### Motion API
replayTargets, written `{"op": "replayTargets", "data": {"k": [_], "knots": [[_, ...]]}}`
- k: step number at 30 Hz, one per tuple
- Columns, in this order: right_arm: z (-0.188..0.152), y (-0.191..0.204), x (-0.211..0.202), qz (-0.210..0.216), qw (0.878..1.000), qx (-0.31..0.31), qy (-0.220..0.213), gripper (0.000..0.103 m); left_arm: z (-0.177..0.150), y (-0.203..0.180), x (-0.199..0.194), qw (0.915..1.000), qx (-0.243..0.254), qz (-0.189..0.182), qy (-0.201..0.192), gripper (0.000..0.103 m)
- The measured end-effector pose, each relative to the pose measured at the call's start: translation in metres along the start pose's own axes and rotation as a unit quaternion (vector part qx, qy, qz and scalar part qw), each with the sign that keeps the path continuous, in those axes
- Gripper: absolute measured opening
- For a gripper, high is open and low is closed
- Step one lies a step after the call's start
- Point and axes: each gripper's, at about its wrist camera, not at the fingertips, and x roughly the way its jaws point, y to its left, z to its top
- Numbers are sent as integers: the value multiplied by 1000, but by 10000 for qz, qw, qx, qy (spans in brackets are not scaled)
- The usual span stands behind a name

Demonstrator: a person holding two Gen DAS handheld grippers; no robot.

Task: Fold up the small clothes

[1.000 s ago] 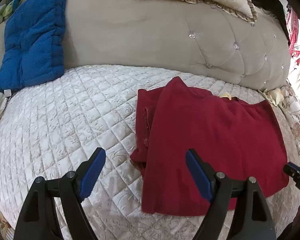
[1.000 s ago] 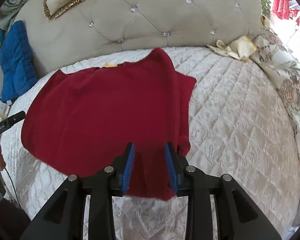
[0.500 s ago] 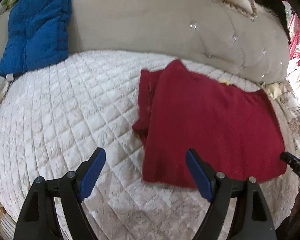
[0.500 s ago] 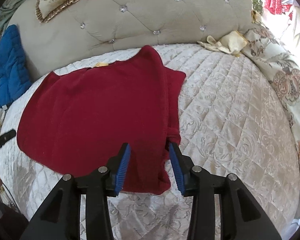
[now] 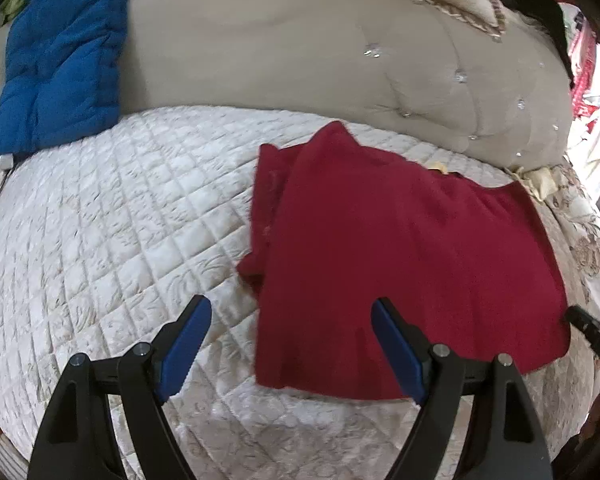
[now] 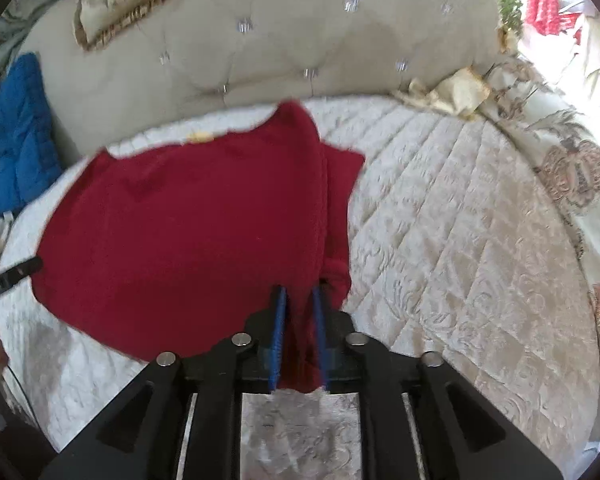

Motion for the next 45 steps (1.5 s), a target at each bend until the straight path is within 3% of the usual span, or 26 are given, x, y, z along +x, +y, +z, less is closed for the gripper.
{"op": "replayTargets", "data": {"k": [9,13,32,45], "knots": [[15,21,-29,485,9985,-41,-249,9,3,-12,4,9997,228,-40,-5,85],[19,36,-28,424,9986,-218,-250,10,4,-7,3,9998,179,-69,-38,85],[27,83,25,694,9957,-601,133,14,12,24,20,9995,-145,233,161,85],[35,116,44,696,9929,-943,221,14,13,25,22,9996,-112,175,186,85]]}}
